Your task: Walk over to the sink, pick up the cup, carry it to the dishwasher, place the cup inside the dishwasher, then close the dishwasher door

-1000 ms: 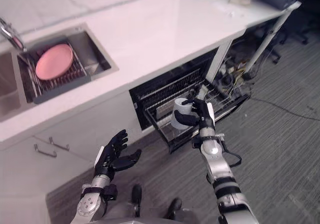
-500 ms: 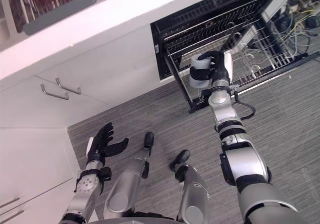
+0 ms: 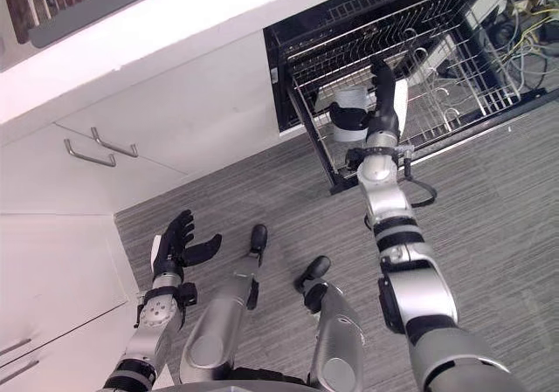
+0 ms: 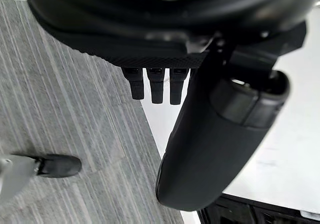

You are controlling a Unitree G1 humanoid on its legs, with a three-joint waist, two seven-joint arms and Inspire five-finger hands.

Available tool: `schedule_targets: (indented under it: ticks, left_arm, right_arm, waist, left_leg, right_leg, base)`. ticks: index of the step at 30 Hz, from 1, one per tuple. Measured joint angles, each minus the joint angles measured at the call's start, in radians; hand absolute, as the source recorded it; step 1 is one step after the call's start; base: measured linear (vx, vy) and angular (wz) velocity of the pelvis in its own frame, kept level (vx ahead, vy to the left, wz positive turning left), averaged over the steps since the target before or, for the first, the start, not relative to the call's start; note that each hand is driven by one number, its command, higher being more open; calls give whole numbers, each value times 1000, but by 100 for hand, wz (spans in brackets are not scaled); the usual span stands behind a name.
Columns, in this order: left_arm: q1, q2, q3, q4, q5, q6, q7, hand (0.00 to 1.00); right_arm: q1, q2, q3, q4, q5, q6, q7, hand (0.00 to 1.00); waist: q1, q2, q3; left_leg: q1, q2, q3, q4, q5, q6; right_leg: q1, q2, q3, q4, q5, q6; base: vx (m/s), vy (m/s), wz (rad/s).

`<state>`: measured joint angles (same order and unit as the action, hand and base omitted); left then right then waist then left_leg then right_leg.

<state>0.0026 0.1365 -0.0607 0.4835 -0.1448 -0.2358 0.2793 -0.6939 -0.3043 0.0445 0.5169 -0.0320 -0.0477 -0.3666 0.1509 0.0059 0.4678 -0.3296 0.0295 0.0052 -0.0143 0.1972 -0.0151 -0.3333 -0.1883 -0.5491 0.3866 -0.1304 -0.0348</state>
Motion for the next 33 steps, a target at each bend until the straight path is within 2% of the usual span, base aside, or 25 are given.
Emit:
schedule_targets:
  ticks: [2, 7, 11, 12, 13, 14, 16, 17, 19, 21, 23, 24, 25, 26, 27, 28, 29, 30, 32, 33]
  left_arm:
    - [2, -3, -2, 0, 1, 8, -6, 90]
    - [35, -5, -3, 0, 9, 14, -26, 90]
    - [62, -13, -3, 19, 19, 27, -42, 90]
    - [61, -15, -2, 30, 22, 28, -43, 90]
    - [60, -21, -3, 51, 27, 35, -46, 90]
    - [61, -33, -3, 72, 27, 37, -46, 90]
    - [69, -41, -6, 80, 28, 40, -46, 90]
    - [75, -42, -7, 87, 29, 42, -47, 90]
    - [78, -40, -6, 103, 31, 42, -47, 90]
    - [84, -37, -5, 123, 32, 44, -46, 90]
    - [120, -42, -7, 147, 50, 47, -48, 90]
    - [131, -43, -7, 150, 51, 47, -49, 90]
    - [152, -47, -8, 160, 60, 51, -52, 90]
    - [170, -42, -10, 161, 67, 56, -59, 90]
    - [174, -34, -12, 159, 68, 58, -64, 90]
    - [173, -31, -15, 159, 69, 58, -66, 90]
    - [173, -28, -21, 156, 70, 58, -67, 90]
    - [174, -18, -29, 156, 70, 57, -69, 90]
    - [168, -15, -29, 155, 70, 57, -75, 90]
    - [169, -14, -31, 154, 71, 57, -81, 90]
  right_arm:
    - [110, 35, -1, -123, -2, -9, 0, 90]
    - [348, 118, -1, -300, -5, -12, 18, 90]
    - [549, 157, -2, -499, -5, -18, 49, 90]
    - [567, 157, -3, -525, -5, -21, 50, 90]
    - [598, 159, -15, -578, -6, -30, 51, 90]
    - [621, 159, -34, -623, -6, -42, 49, 90]
    - [628, 159, -52, -684, -12, -67, 43, 90]
    - [635, 160, -61, -727, -16, -79, 41, 90]
    - [649, 159, -66, -782, -34, -99, 34, 90]
    - [651, 160, -66, -817, -59, -104, 33, 90]
    - [654, 160, -57, -823, -130, -112, 34, 90]
    - [654, 159, -52, -822, -145, -113, 35, 90]
    - [651, 153, -38, -817, -168, -114, 36, 90]
    - [650, 144, -27, -804, -189, -114, 40, 90]
    - [645, 135, -27, -782, -200, -114, 41, 90]
    - [639, 128, -27, -763, -204, -114, 41, 90]
    - [629, 117, -23, -730, -207, -114, 47, 90]
    - [614, 99, -6, -696, -207, -113, 57, 90]
    - [593, 71, 24, -669, -209, -112, 73, 90]
    - [573, 43, 47, -650, -210, -112, 93, 90]
  waist:
    - [-14, -3, 0]
    - [-45, -17, -8]
    - [-68, -37, -25]
    - [-78, -39, -28]
    - [-104, -38, -41]
    - [-115, -37, -63]
    - [-110, -39, -79]
    - [-114, -38, -98]
    - [-126, -32, -124]
    - [-125, -31, -142]
    - [-123, -44, -183]
    - [-123, -46, -186]
    - [-128, -47, -192]
    - [-140, -47, -209]
    - [-149, -51, -217]
    - [-153, -54, -219]
    - [-164, -57, -233]
    - [-167, -58, -244]
    - [-167, -59, -245]
    - [-169, -57, -249]
  left_leg:
    - [41, -1, 3, -24, 2, -2]
    - [144, -8, 6, -70, -8, 3]
    - [163, -16, -4, -32, -46, 2]
    - [155, -11, 20, -13, -61, 9]
    - [138, 30, 154, 41, -92, 14]
    - [119, 79, 297, 99, -119, 20]
    - [115, 131, 439, 162, -161, 37]
    - [113, 153, 529, 190, -192, 43]
    - [119, 166, 600, 213, -219, 50]
    - [127, 142, 575, 228, -230, 59]
    - [153, 92, 561, 265, -300, 67]
    - [169, 77, 561, 274, -317, 69]
    - [193, 54, 552, 295, -347, 79]
    - [203, 33, 533, 317, -368, 94]
    - [219, 14, 503, 320, -388, 110]
    - [231, 5, 487, 315, -392, 117]
    - [237, 0, 462, 311, -396, 124]
    - [249, -4, 432, 297, -397, 125]
    - [280, -12, 406, 274, -384, 113]
    - [298, -16, 382, 262, -383, 111]
  right_leg:
    - [30, 1, 1, -5, -4, 5]
    - [115, -5, 2, -14, -22, 24]
    - [183, -6, -27, -41, -28, 32]
    - [198, -9, -45, -48, -27, 33]
    - [228, -14, -90, -62, -26, 35]
    - [244, -19, -119, -70, -26, 35]
    - [262, -28, -138, -77, -25, 42]
    - [266, -39, -153, -82, -23, 61]
    - [292, -46, -190, -108, -12, 82]
    - [327, -64, -211, -120, -12, 108]
    - [351, -155, -224, -25, -66, 134]
    - [358, -182, -217, 11, -81, 133]
    - [358, -237, -188, 106, -87, 119]
    - [319, -287, -111, 229, -76, 66]
    - [268, -308, 8, 346, -32, 1]
    - [235, -307, 81, 395, -21, -16]
    - [201, -277, 166, 428, -58, 13]
    - [165, -220, 246, 420, -109, 30]
    - [134, -148, 322, 358, -143, 42]
    - [111, -83, 378, 273, -148, 55]
  base:
    - [12, -9, -2]
    - [36, -8, 1]
    - [48, -15, 15]
    - [30, 1, 65]
    - [46, 21, 89]
    - [64, 39, 83]
    - [98, 100, 43]
    - [106, 124, 41]
    - [108, 83, 57]
    - [111, 101, 51]
    - [148, 150, 37]
    - [206, 177, 22]
    - [196, 176, 30]
    - [278, 233, 55]
    - [195, 152, 61]
    - [202, 97, 68]
    - [211, 45, 71]
    - [252, 25, 75]
    - [185, -6, 60]
    - [146, -31, 58]
